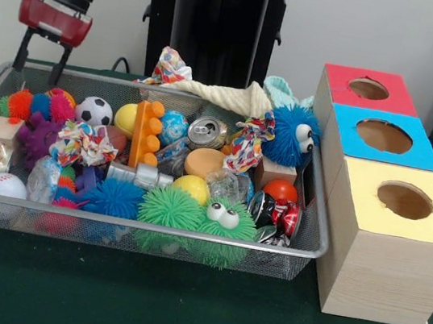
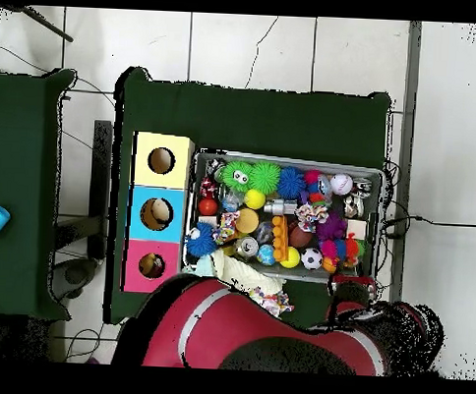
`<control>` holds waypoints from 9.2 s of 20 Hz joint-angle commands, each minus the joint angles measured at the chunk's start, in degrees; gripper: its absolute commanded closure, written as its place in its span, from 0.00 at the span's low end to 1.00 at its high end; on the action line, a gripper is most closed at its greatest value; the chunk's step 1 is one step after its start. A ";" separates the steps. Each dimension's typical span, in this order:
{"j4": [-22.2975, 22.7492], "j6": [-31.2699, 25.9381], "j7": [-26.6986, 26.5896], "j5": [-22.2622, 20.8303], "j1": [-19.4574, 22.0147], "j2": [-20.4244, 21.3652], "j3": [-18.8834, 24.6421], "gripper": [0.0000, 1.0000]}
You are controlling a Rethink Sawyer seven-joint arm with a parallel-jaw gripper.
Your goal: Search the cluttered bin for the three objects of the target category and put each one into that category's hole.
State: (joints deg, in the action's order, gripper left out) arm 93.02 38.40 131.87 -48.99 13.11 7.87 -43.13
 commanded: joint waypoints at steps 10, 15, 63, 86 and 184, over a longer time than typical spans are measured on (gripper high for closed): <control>-11.37 10.84 -21.50 14.15 3.78 -12.05 1.87 0.00; -13.73 11.68 -20.63 15.05 4.03 -14.48 1.98 0.00; -2.53 22.50 45.05 -20.44 4.91 4.41 24.11 1.00; 5.75 19.25 58.53 -22.98 8.13 13.06 34.57 1.00; -3.64 -0.30 32.36 -31.52 1.48 13.15 15.92 0.00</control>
State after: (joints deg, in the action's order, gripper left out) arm 90.59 43.75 164.84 -86.28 10.70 23.58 -34.55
